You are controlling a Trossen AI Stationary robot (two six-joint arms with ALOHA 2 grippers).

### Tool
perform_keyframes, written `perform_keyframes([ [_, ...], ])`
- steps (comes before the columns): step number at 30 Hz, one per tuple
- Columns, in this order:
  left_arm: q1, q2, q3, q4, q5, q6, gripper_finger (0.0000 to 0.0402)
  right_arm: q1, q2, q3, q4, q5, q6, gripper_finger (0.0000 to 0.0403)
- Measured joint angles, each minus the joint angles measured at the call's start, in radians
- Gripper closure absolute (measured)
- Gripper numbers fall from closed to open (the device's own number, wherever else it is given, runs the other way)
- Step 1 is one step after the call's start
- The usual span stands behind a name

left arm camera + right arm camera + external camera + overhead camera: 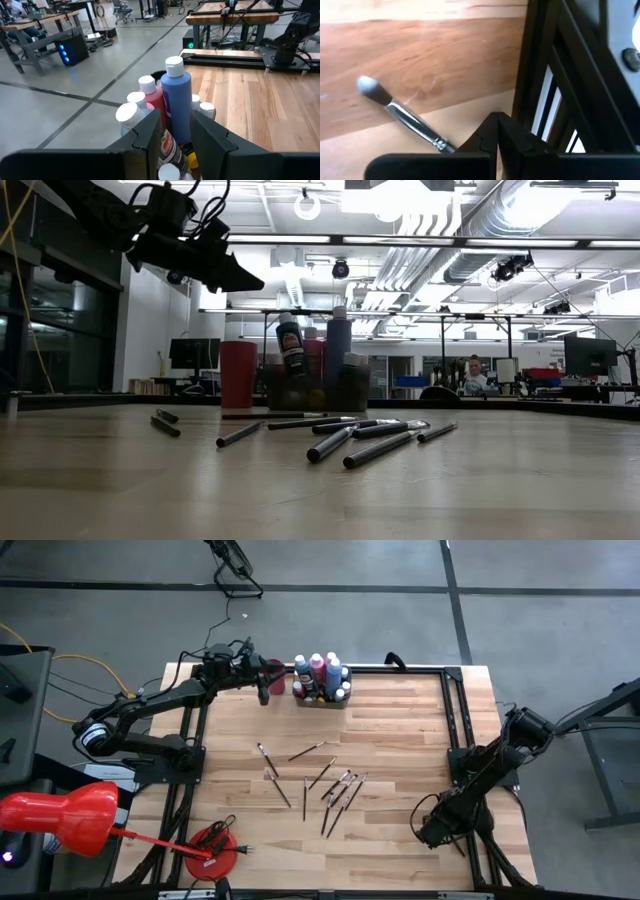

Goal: Pick & Place Paint Supplies
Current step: Put the black paint brush into the pink cup

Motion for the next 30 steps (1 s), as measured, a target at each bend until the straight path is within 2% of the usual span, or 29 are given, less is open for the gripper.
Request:
perform_keyframes([
  [4,0.0,0.0,0.0,-0.011,0.0,0.0,0.03,-0.001,-0.029,0.004,-0.029,0.047,0.009,0.04],
  [11,0.0,0.0,0.0,-0.015,-0.001,0.003,0.03,-0.016,-0.199,0.025,-0.133,0.301,-0.039,0.039],
  [15,0.0,0.0,0.0,-0.016,-0.003,0.003,0.03,-0.045,-0.249,0.025,-0.171,0.318,-0.121,0.036],
  [24,0.0,0.0,0.0,-0.025,-0.002,0.002,0.03,-0.056,-0.244,0.025,-0.195,0.325,-0.273,0.0233],
  [27,0.0,0.0,0.0,-0.025,0.0,0.002,0.03,-0.056,-0.24,0.022,-0.172,0.323,-0.318,0.0216],
  [30,0.0,0.0,0.0,-0.025,0.001,0.001,0.03,-0.055,-0.225,0.016,-0.146,0.321,-0.372,0.0215],
])
